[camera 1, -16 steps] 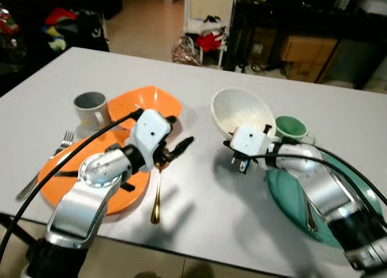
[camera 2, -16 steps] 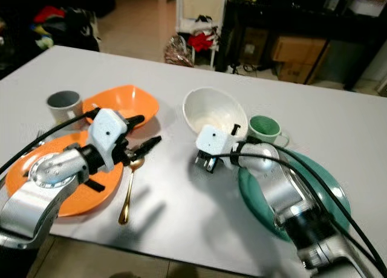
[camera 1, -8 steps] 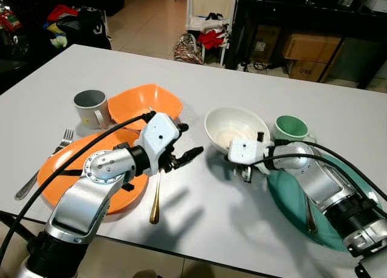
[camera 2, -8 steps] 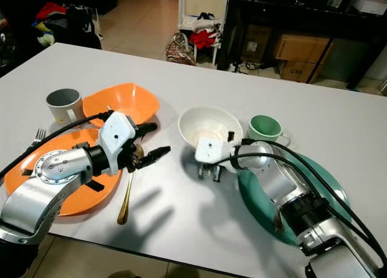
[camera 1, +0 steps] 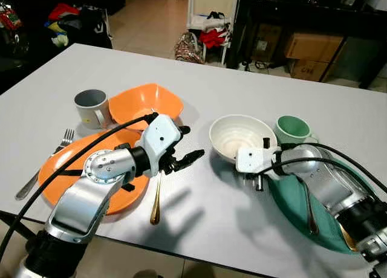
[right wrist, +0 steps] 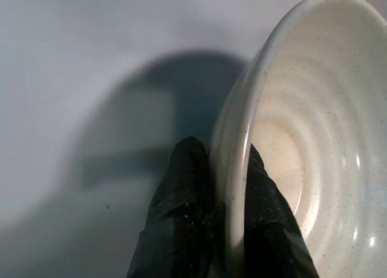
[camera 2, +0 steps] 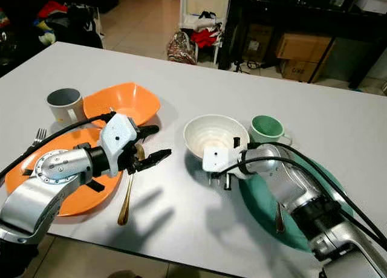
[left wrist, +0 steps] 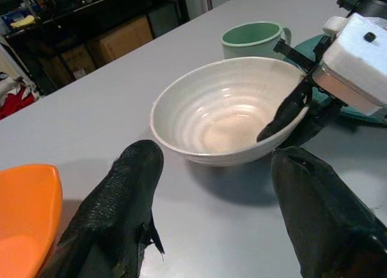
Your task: Setting the table
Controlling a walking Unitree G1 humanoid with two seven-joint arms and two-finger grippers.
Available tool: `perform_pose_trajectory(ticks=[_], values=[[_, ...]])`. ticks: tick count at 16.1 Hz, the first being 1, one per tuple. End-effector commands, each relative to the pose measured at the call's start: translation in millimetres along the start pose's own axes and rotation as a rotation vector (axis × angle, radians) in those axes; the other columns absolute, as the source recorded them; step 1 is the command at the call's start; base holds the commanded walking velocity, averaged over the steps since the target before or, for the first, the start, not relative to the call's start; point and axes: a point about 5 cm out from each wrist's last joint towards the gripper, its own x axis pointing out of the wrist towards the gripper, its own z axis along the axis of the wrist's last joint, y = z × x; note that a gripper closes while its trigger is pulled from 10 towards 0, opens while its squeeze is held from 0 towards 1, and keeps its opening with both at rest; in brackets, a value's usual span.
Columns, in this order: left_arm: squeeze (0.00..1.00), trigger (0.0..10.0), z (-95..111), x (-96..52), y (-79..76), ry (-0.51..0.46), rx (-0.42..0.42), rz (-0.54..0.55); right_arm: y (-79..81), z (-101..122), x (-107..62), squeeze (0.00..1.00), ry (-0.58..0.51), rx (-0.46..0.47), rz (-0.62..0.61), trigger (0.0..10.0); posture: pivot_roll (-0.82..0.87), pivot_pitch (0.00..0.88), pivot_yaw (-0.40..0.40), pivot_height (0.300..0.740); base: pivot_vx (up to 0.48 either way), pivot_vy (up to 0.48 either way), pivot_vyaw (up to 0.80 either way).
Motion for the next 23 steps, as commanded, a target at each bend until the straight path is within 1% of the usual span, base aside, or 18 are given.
perform_pose_trajectory(ticks=[1, 3, 4, 5, 11, 13, 15, 16, 17, 18, 19, 20, 21, 22, 23], values=[[0.0, 10.0, 2.4, 0.5, 1.2, 0.002, 0.015, -0.013, -2.8, 0.9, -6.2, 0.0, 0.001, -0.011, -0.008, 10.0, 0.09, 0.0, -0.028, 0.74, 0.0, 0.0, 0.0], [0.0, 10.0, 2.0, 1.2, 1.0, 0.005, 0.021, -0.022, 1.9, 1.7, -6.7, 0.0, 0.005, -0.005, 0.017, 10.0, 0.09, 0.0, -0.023, 0.74, 0.0, 0.0, 0.0], [0.0, 10.0, 1.5, 1.9, 0.9, 0.008, 0.026, -0.026, 9.0, 0.1, -7.7, 0.24, 0.023, 0.0, 0.063, 10.0, 0.09, 0.0, -0.022, 0.74, 0.0, 0.0, 0.0], [0.0, 10.0, 1.6, 1.7, 0.9, 0.009, 0.028, -0.029, 14.2, -1.8, -8.4, 1.0, 0.039, 0.001, 0.086, 10.0, 0.09, 0.0, -0.017, 0.74, 0.0, 0.0, 0.0], [0.0, 10.0, 1.6, 1.3, 2.1, 0.014, 0.037, -0.04, 16.9, -1.6, -10.8, 1.0, 0.049, 0.02, 0.083, 10.0, 0.08, 0.0, -0.005, 0.74, 0.0, 0.0, 0.0], [0.0, 10.0, 2.4, 0.7, 2.2, 0.011, 0.039, -0.044, 15.7, 1.7, -15.8, 1.0, 0.041, 0.022, 0.08, 10.0, 0.08, 0.0, -0.002, 0.74, 0.0, 0.0, 0.0], [0.0, 10.0, 4.5, 0.1, 3.3, -0.002, 0.035, -0.042, 10.7, 4.7, -25.7, 1.0, 0.042, 0.005, 0.062, 10.0, 0.08, 0.0, -0.002, 0.74, 0.0, 0.0, 0.0], [0.0, 10.0, 8.4, -1.4, 5.4, -0.03, 0.018, -0.033, 4.9, 10.7, -46.7, 1.0, 0.022, -0.012, 0.041, 10.0, 0.08, 0.0, 0.002, 0.74, 0.0, 0.0, 0.0], [0.0, 10.0, 9.4, -1.9, 5.8, -0.036, 0.015, -0.033, 3.9, 12.5, -53.7, 1.0, 0.016, -0.018, 0.037, 10.0, 0.08, 0.0, 0.004, 0.74, 0.0, 0.0, 0.0], [0.0, 10.0, 11.0, -3.3, 6.8, -0.049, 0.007, -0.03, 3.7, 16.1, -69.4, 1.0, 0.016, -0.046, 0.034, 10.0, 0.07, 0.0, 0.008, 0.74, 0.0, 0.0, 0.0], [0.0, 10.0, 13.4, -4.0, 7.2, -0.066, -0.007, -0.031, 1.1, 21.1, -83.2, 1.0, 0.001, -0.045, 0.003, 10.0, 0.07, 0.0, 0.011, 0.74, 0.0, 0.0, 0.0], [0.0, 10.0, 16.0, -4.8, 7.6, -0.084, -0.021, -0.028, -1.5, 26.6, -95.3, 0.93, -0.02, -0.044, -0.027, 10.0, 0.06, 0.0, 0.014, 0.74, 0.0, 0.0, 0.0], [0.0, 10.0, 17.9, -5.5, 7.1, -0.096, -0.028, -0.028, -2.9, 31.7, -107.6, 0.3, -0.048, -0.027, -0.061, 10.0, 0.07, 0.0, 0.01, 0.74, 0.0, 0.0, 0.0], [0.0, 10.0, 17.8, -6.6, 6.6, -0.1, -0.037, -0.024, -1.7, 37.4, -116.2, 0.0, -0.097, 0.011, -0.096, 10.0, 0.07, 0.0, 0.008, 0.74, 0.0, 0.0, 0.0], [0.0, 10.0, 16.7, -8.4, 6.5, -0.101, -0.046, 0.002, -0.1, 44.0, -120.8, 0.0, -0.189, 0.09, -0.165, 10.0, 0.07, 0.0, -0.002, 0.74, 0.0, 0.0, 0.0]])
